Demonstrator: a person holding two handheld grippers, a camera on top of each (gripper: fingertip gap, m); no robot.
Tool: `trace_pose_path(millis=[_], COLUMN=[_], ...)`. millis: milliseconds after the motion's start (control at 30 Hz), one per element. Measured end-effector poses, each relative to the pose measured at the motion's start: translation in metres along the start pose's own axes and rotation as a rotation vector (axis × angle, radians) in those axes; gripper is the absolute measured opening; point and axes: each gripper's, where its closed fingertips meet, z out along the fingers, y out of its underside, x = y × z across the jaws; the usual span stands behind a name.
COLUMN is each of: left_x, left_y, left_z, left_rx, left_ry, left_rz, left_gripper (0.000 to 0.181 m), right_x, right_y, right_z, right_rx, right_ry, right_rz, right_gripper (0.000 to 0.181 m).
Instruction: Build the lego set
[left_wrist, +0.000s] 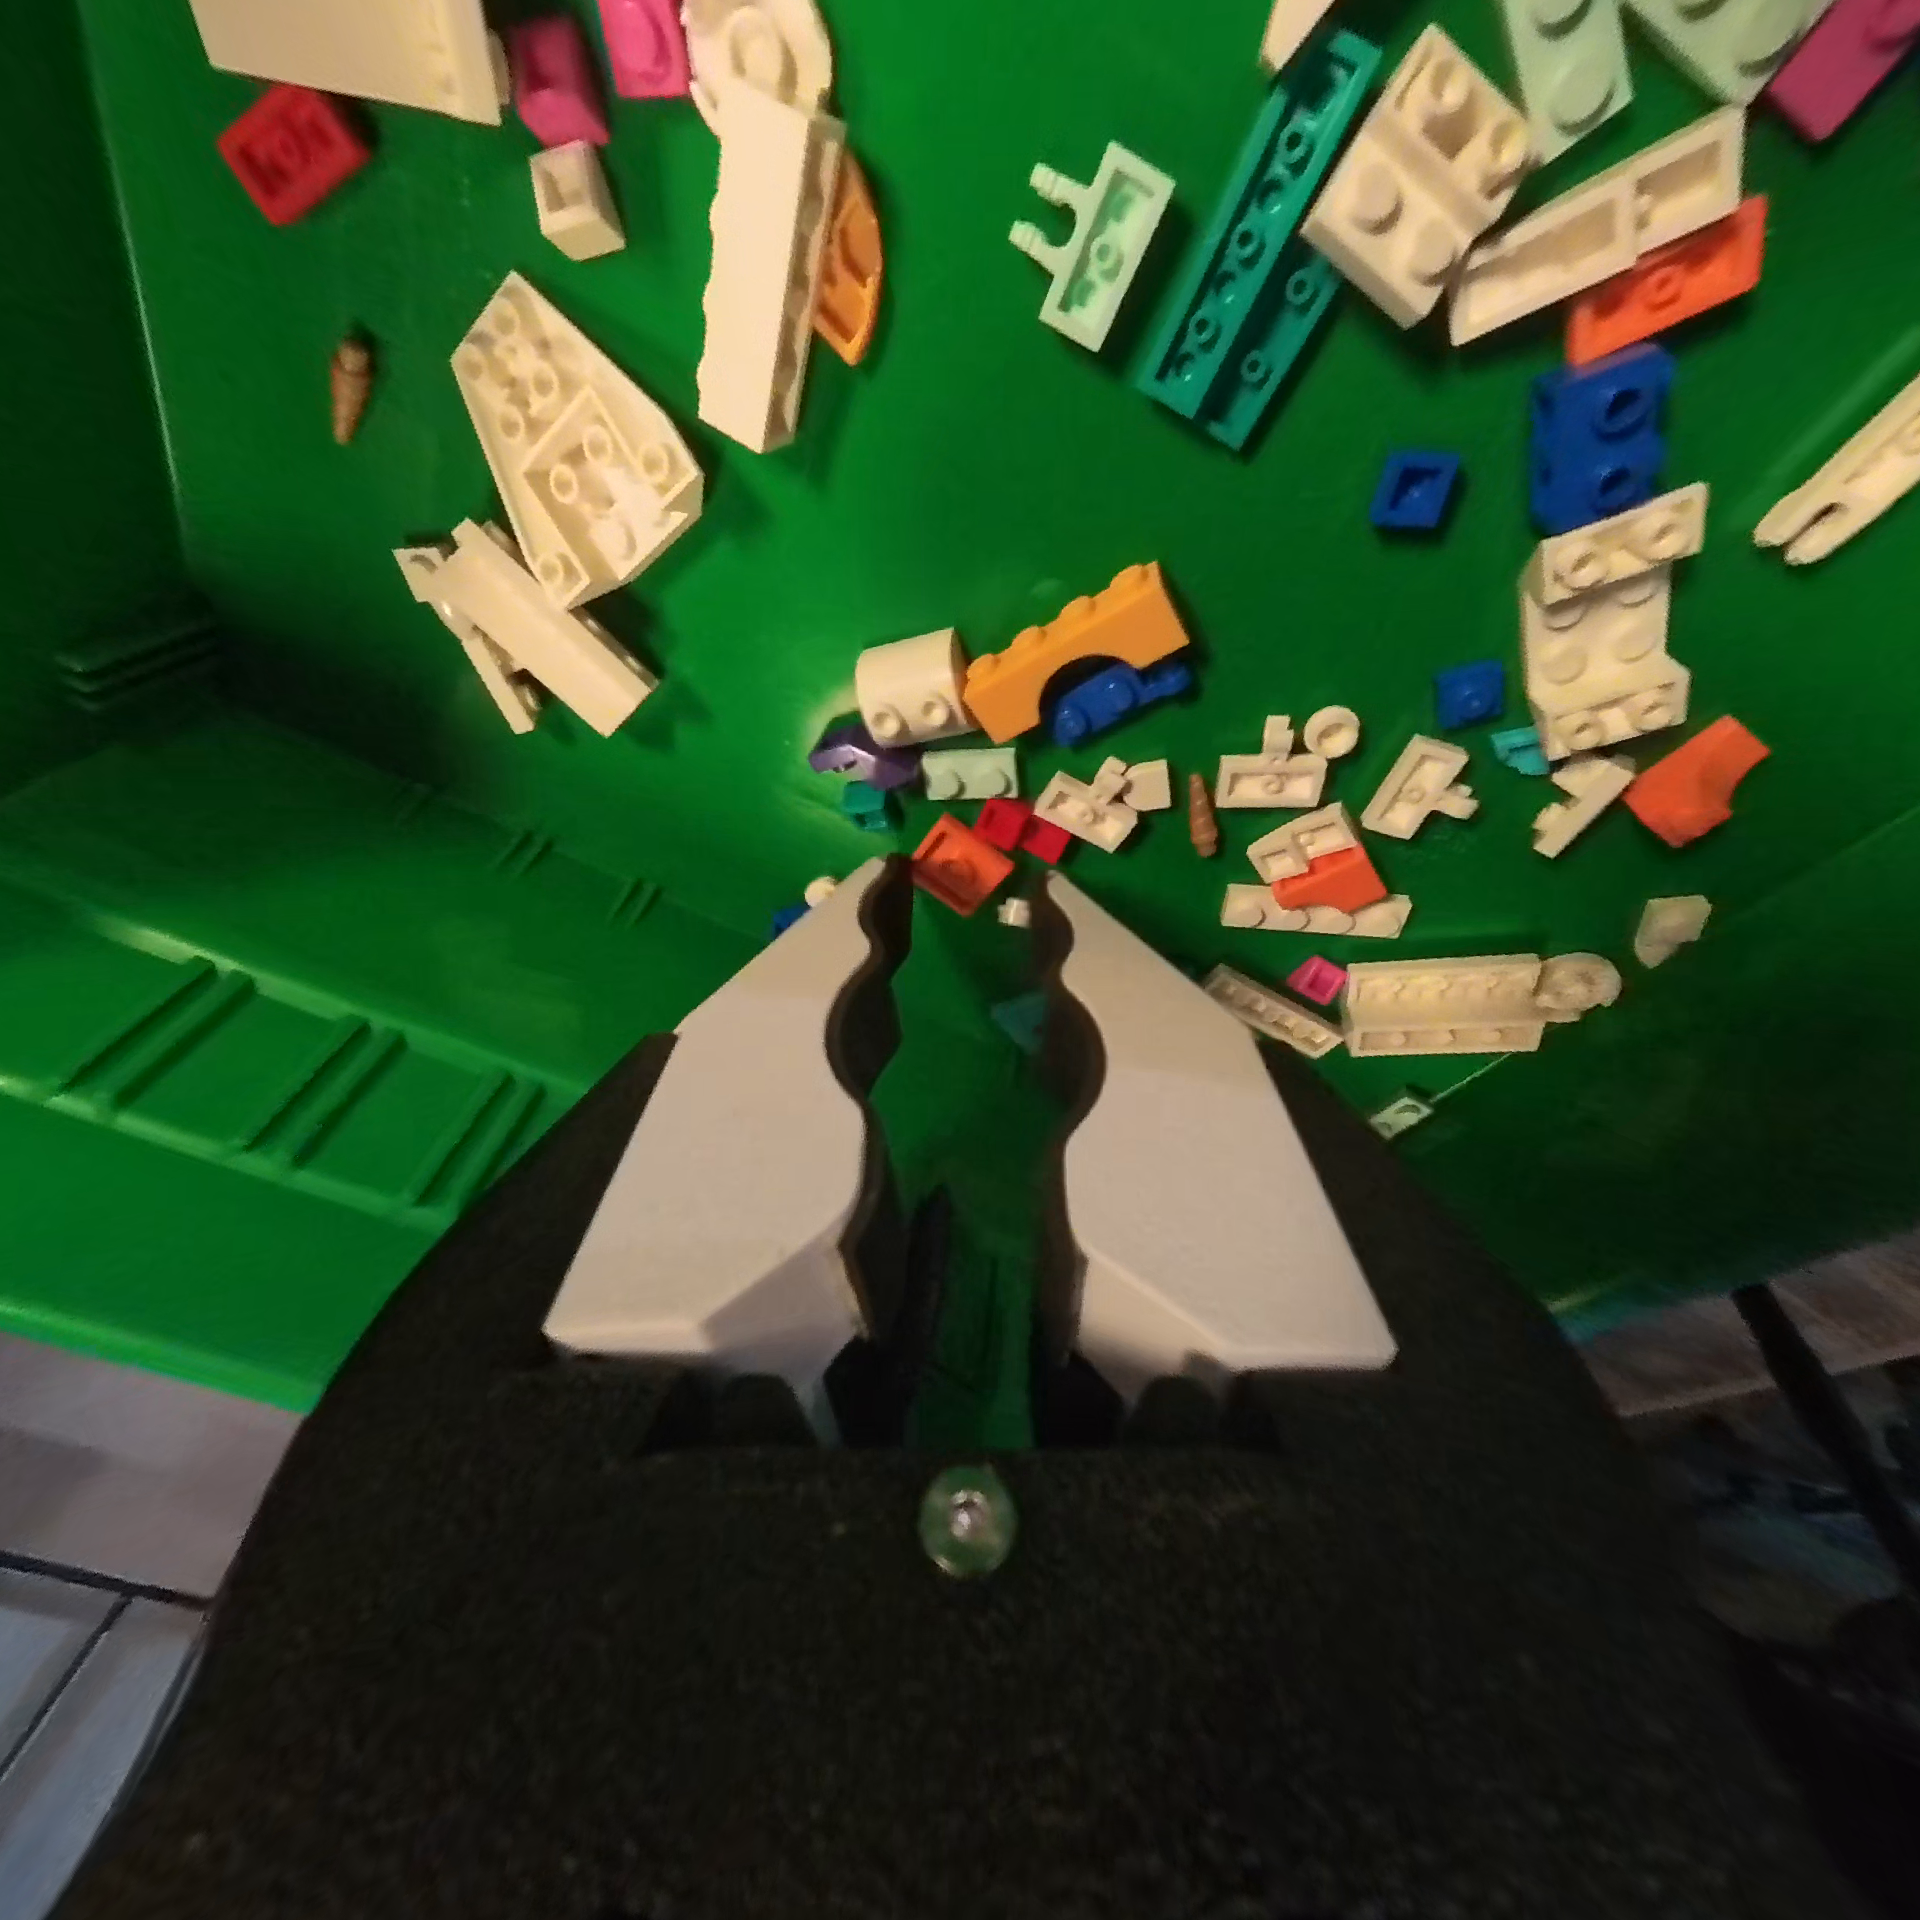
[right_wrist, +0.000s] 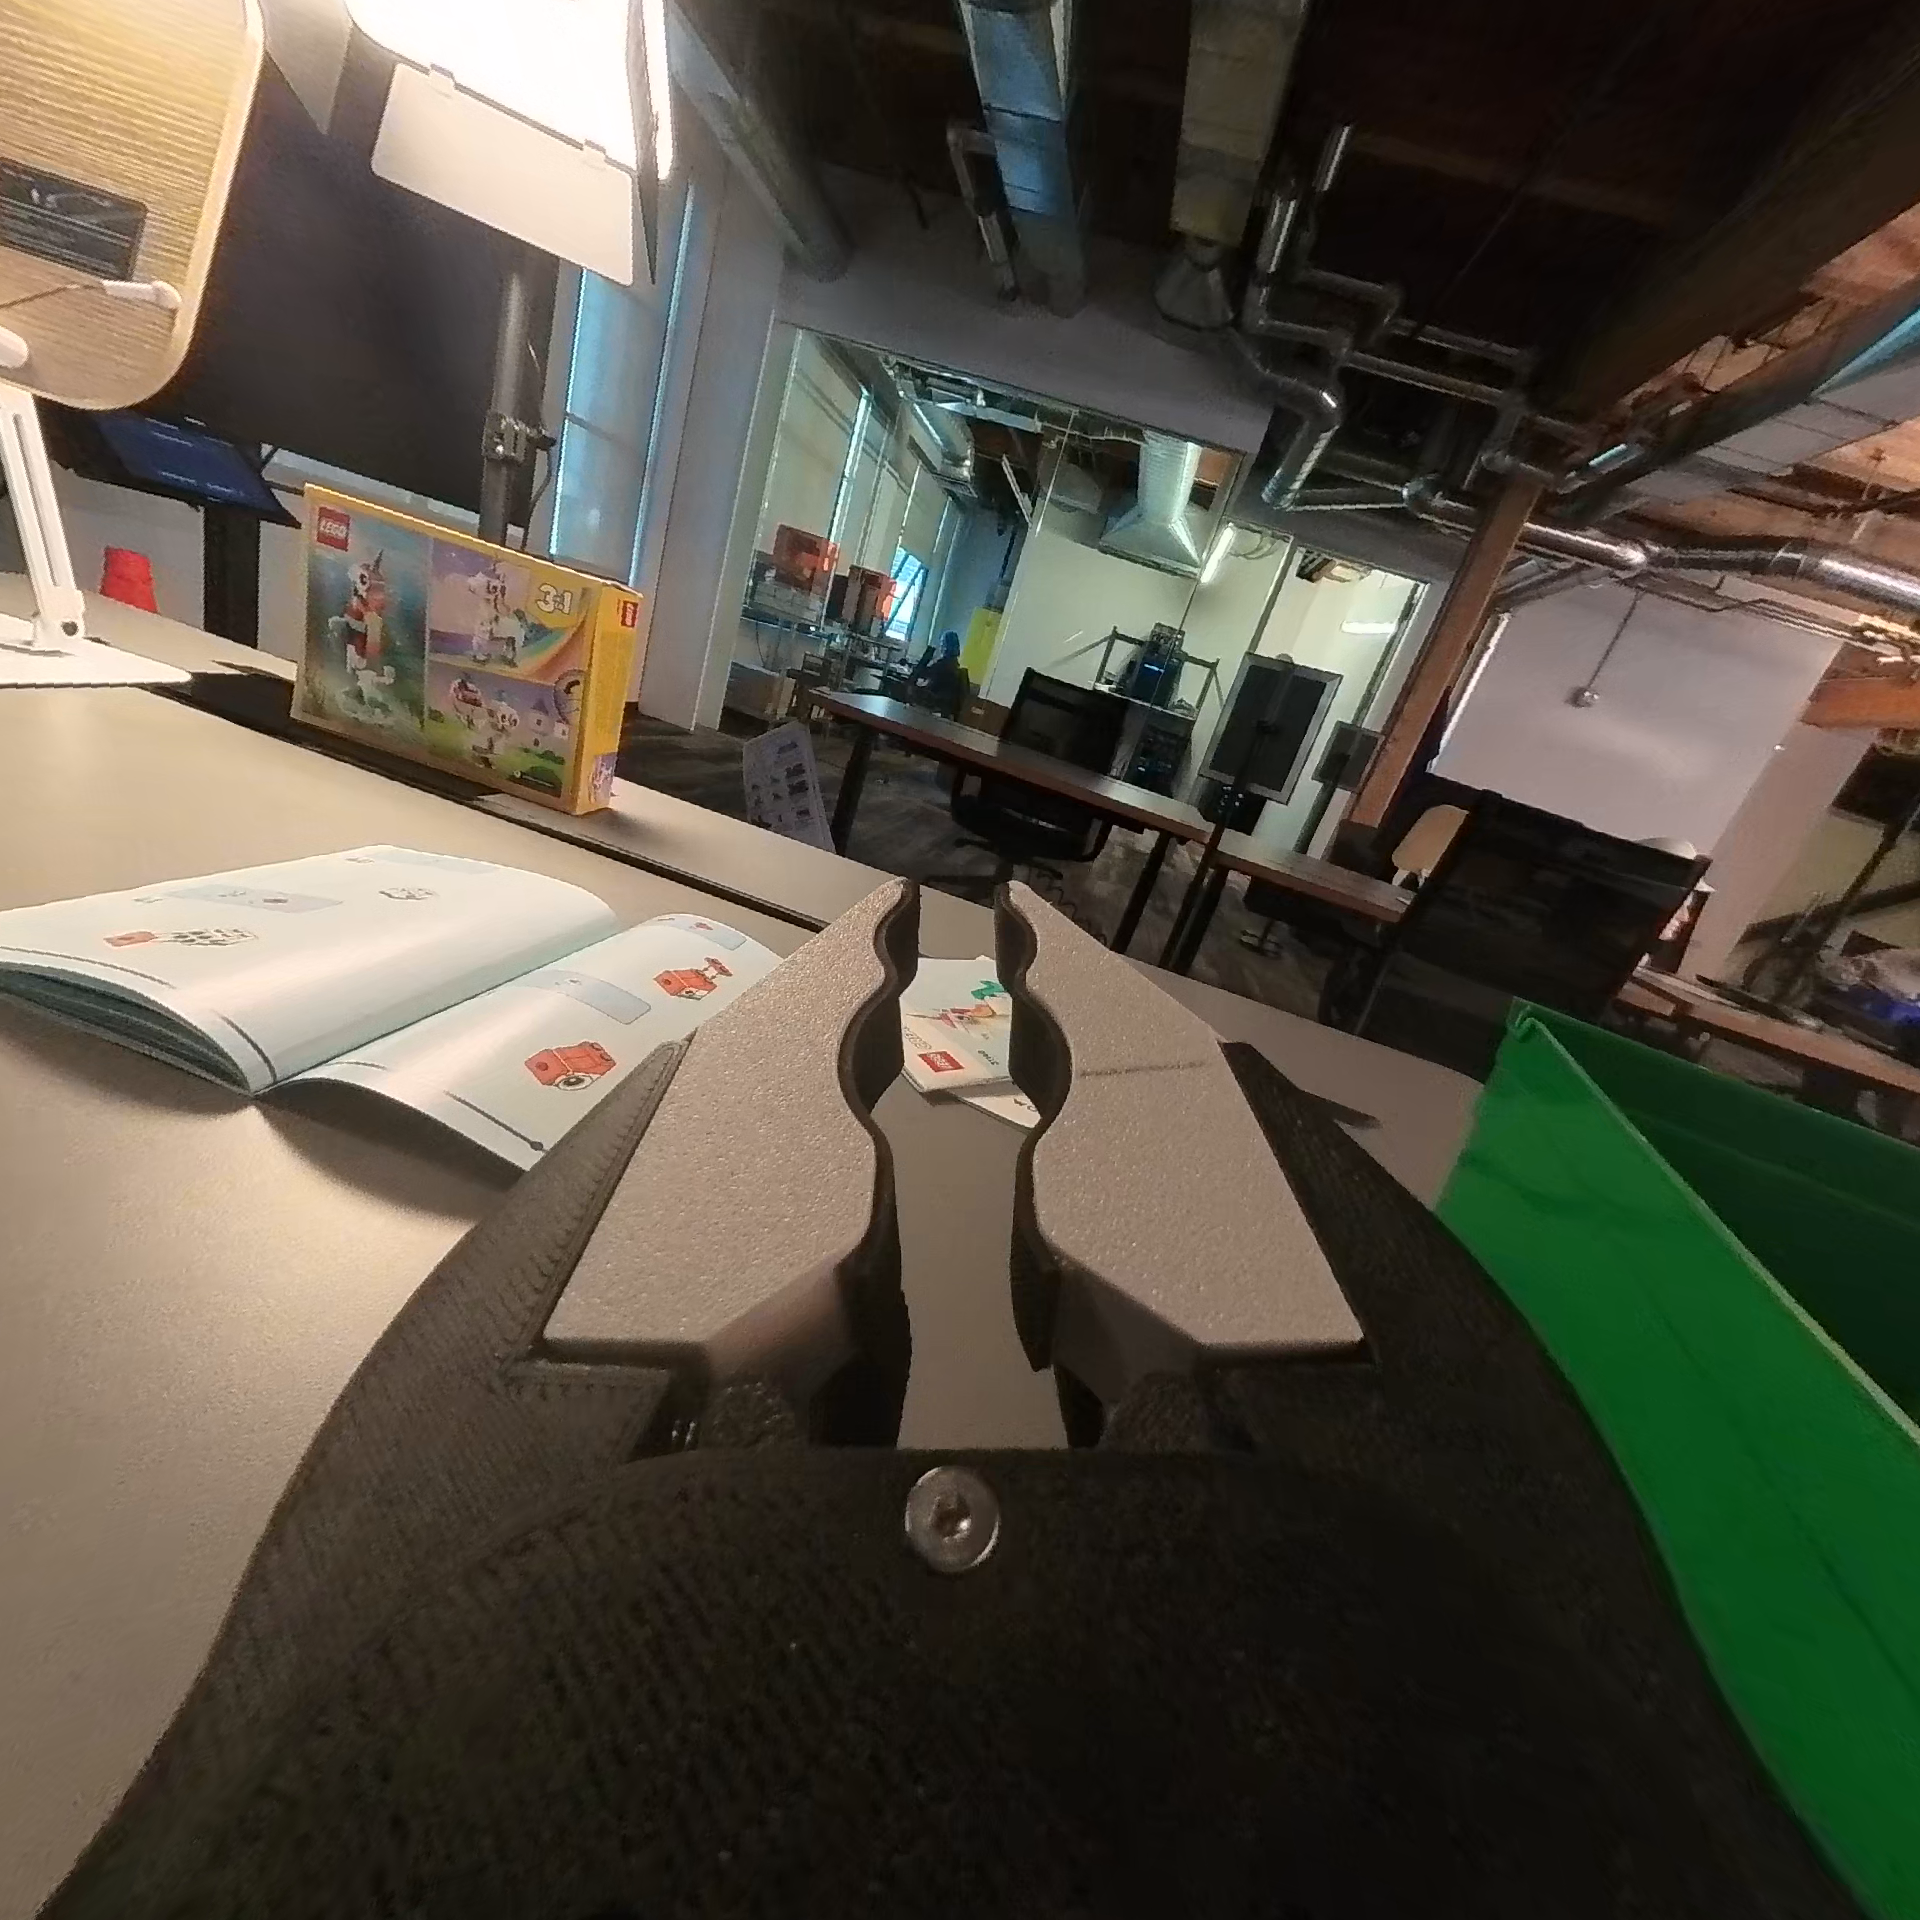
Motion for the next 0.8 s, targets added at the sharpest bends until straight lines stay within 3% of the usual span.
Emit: trace_pose_path(millis=[100,233,500,633,800], left_x=[0.001,0.004,0.002,-0.002,-0.005], left_y=[0.002,0.001,-0.014,-0.009,-0.008], left_z=[0.002,0.001,-0.024,-0.017,-0.008], left_rx=[-0.014,-0.007,0.212,0.190,0.157], left_ry=[0.017,-0.019,-0.127,-0.123,-0.094], left_rz=[-0.017,0.023,-0.050,-0.107,-0.120], left_gripper=[0.021,0.000,0.000,0.023,0.029], right_x=[0.001,0.000,-0.005,-0.007,-0.008], right_y=[0.000,0.000,-0.001,-0.001,-0.002], right_z=[0.000,0.000,0.001,0.001,0.000], right_rx=[0.000,-0.003,0.002,0.004,0.003], right_ry=[0.003,0.001,-0.026,-0.036,-0.040], right_rz=[0.003,-0.003,0.007,0.017,0.021], right_gripper=[0.012,0.012,0.012,0.012,0.012])
